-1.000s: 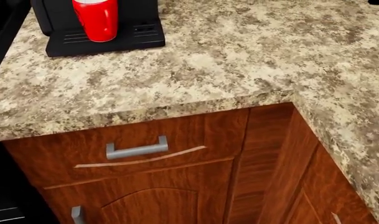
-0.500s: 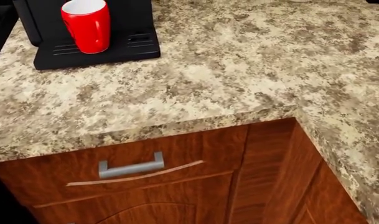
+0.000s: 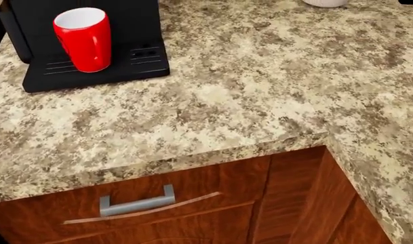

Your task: Pick the mug from under the coffee machine dispenser and place it on the counter.

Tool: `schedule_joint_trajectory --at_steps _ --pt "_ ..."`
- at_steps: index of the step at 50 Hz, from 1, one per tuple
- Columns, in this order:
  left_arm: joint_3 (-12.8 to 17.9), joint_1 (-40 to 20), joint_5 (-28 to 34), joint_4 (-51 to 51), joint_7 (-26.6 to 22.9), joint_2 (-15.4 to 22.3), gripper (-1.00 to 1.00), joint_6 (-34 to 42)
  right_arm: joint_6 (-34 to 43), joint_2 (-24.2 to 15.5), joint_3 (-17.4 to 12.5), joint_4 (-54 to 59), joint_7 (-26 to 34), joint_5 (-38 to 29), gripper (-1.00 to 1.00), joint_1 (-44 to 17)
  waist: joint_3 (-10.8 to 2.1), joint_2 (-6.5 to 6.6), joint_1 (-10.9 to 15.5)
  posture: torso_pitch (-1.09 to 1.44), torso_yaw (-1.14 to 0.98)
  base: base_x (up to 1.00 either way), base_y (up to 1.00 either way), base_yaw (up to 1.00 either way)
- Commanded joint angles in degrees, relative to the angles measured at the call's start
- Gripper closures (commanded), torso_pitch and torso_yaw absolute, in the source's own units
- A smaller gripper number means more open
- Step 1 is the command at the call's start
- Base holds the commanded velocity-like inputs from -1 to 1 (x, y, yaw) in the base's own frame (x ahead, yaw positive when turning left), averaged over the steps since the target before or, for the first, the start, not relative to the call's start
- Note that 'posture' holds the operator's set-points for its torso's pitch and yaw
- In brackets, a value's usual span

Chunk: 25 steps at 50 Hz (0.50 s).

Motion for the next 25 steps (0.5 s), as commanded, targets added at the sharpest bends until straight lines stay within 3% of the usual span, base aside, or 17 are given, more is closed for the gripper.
schedule_joint_trajectory --at_steps 1,2,3,4,5,6,7,11,14,15,17,21,25 --pt "0.1 -1.5 0.0 -1.5 -0.1 0.6 -1.0 -1.5 -1.2 -1.0 -0.7 -1.3 -0.2 0.1 -1.0 -1.5 -1.39 -0.71 -0.2 0.0 0.0 0.08 0.0 0.0" --pt "0.1 -1.5 -0.1 -1.5 -0.1 0.7 -1.0 -1.5 -1.2 -0.9 -0.8 -1.3 -0.2 0.1 -1.0 -1.4 -2.05 -2.94 -0.2 0.0 0.0 0.06 0.0 0.0" --pt "0.1 -1.5 -0.1 -1.5 -0.1 0.7 -1.0 -1.6 -1.2 -0.9 -0.7 -1.5 -0.2 0.1 -1.0 -1.4 -1.49 -0.34 -0.8 0.0 0.0 0.06 0.0 0.0" --pt "0.2 -1.5 -0.1 -1.4 -0.1 0.7 -1.0 -1.6 -1.1 -0.9 -0.7 -1.6 -0.2 0.2 -1.0 -1.3 -1.54 -1.24 -0.5 0.0 0.0 0.06 0.0 0.0" --pt "0.2 -1.5 -0.1 -1.4 -0.1 0.7 -1.0 -1.6 -1.1 -0.9 -0.7 -1.6 -0.1 0.2 -1.0 -1.3 -1.72 -1.06 -0.7 0.0 0.0 0.07 0.0 0.0" --pt "0.2 -1.5 -0.1 -1.4 -0.1 0.7 -1.0 -1.6 -1.0 -0.9 -0.7 -1.7 -0.1 0.2 -1.0 -1.2 -0.69 -0.48 -0.9 0.0 0.0 0.05 0.0 0.0" --pt "0.2 -1.5 -0.1 -1.4 -0.1 0.7 -1.0 -1.6 -1.0 -0.9 -0.7 -1.7 -0.1 0.1 -1.0 -1.2 -1.66 -0.21 -0.9 0.0 0.0 0.07 0.0 0.0" --pt "0.2 -1.6 -0.1 -1.6 -0.1 0.8 -1.0 -1.4 -1.2 -0.8 -0.7 -1.7 0.0 0.1 -1.0 -1.3 0.14 1.89 -1.5 0.0 0.0 0.04 0.0 0.0" --pt "0.2 -1.6 -0.1 -1.5 -0.1 0.8 -1.0 -1.4 -1.4 -0.8 -0.7 -1.6 -0.1 0.3 -1.0 -1.4 -0.67 5.09 -2.4 0.0 0.0 0.0 0.0 0.0" --pt "0.2 -1.6 -0.1 -1.5 -0.1 0.8 -1.0 -1.4 -1.3 -0.8 -0.7 -1.6 0.0 0.4 -1.0 -1.4 -0.26 3.1 -2.0 0.0 0.0 0.0 0.0 0.0" --pt "0.1 -1.7 -0.1 -1.4 -0.1 0.8 -1.0 -1.5 -1.1 -0.8 -0.8 -1.4 -0.2 0.6 -1.0 -1.8 -1.16 2.92 -1.7 0.0 0.0 0.0 0.0 0.0" --pt "0.1 -1.8 -0.1 -1.5 0.0 0.9 -1.0 -1.3 -1.1 -0.7 -0.8 -1.1 -0.7 1.2 -1.0 -2.3 -1.44 2.11 -1.1 0.0 0.0 0.0 0.0 0.0" --pt "0.1 -1.8 -0.1 -1.6 0.0 0.9 -1.0 -1.2 -4.3 -0.8 0.4 0.2 -1.1 -3.1 -1.0 -2.1 -1.48 1.86 -0.8 0.0 0.0 0.0 0.0 0.0"
